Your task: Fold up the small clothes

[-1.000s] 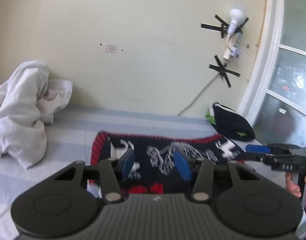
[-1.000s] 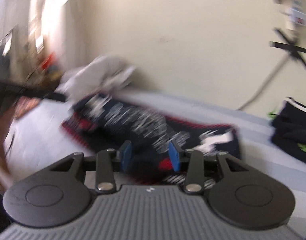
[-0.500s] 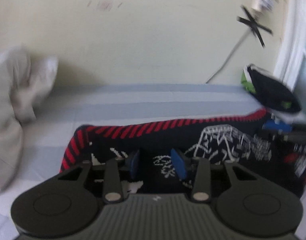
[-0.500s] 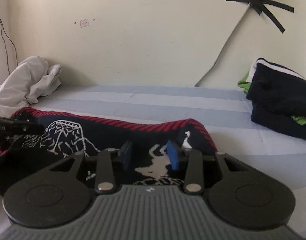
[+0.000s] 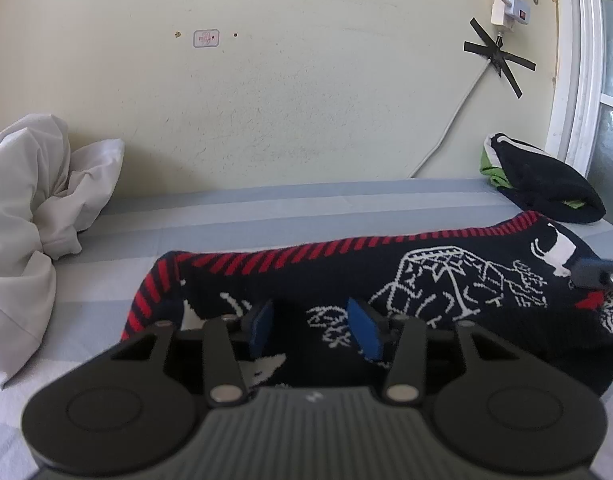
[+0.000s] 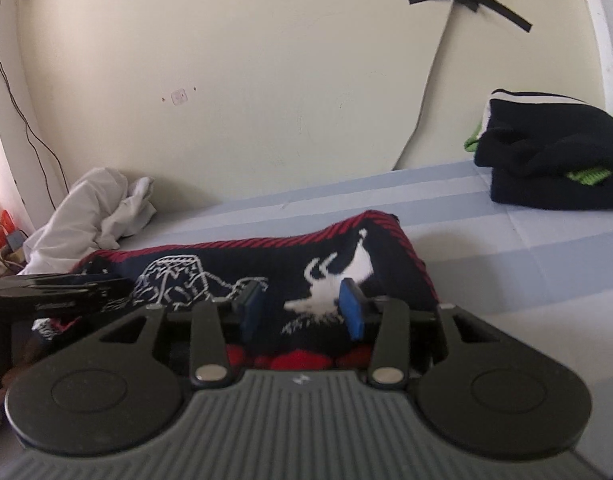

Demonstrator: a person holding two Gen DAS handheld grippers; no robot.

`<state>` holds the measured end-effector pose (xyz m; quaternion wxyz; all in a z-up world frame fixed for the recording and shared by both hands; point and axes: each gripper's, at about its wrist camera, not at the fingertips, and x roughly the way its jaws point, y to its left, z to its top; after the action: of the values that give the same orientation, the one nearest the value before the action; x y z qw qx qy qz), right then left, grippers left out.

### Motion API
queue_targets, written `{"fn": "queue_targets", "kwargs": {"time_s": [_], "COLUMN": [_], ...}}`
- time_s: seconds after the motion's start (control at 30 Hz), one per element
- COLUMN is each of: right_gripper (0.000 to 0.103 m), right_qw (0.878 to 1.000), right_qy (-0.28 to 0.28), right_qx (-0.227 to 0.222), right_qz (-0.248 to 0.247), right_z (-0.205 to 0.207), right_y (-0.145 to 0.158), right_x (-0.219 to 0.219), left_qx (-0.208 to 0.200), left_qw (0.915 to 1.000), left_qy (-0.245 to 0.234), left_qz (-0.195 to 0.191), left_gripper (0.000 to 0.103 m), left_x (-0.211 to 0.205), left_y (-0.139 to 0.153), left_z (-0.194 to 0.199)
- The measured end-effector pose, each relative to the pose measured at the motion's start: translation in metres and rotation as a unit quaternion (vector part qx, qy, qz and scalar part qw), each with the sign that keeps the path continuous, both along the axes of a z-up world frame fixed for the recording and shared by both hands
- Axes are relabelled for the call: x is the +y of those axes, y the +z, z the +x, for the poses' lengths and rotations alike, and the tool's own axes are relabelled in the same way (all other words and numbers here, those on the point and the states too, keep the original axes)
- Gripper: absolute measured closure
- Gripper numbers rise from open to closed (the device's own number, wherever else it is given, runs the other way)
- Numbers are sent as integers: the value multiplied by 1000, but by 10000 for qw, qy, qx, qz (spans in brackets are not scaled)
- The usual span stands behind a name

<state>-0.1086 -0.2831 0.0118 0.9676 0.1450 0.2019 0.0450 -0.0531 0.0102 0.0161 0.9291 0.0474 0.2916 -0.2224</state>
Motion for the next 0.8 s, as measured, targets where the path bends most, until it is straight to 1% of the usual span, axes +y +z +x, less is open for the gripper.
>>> {"fn": "queue_targets", "kwargs": {"time_s": [0.07,0.33,0.5,0.63,0.8], "right_gripper": [49,47,45,39,38], "right_qw": [10000,9998,9998,9997,9997], "right_qy": [16,-39,-13,75,85], "right_qx": [2,202,210,212,206], "right_qz": [28,-64,49,101,117], "right_z": [-7,-10,-11,-10,-10], "right_y": [-1,-6,-7,-7,-7], "right_x": [1,11,9,9,8], "left_qx": [18,23,28,45,33], "left_qw": [10000,10000,10000,10000,10000], "left_qy": [-1,43,49,41,60], "left_qz": [-21,9,17,10,30], "left_gripper": [57,55,54,54,54], "left_x": [1,-1,-1,-1,-2], "left_y": [0,0,0,-1,-1], "left_z": [1,1,2,3,2]}}
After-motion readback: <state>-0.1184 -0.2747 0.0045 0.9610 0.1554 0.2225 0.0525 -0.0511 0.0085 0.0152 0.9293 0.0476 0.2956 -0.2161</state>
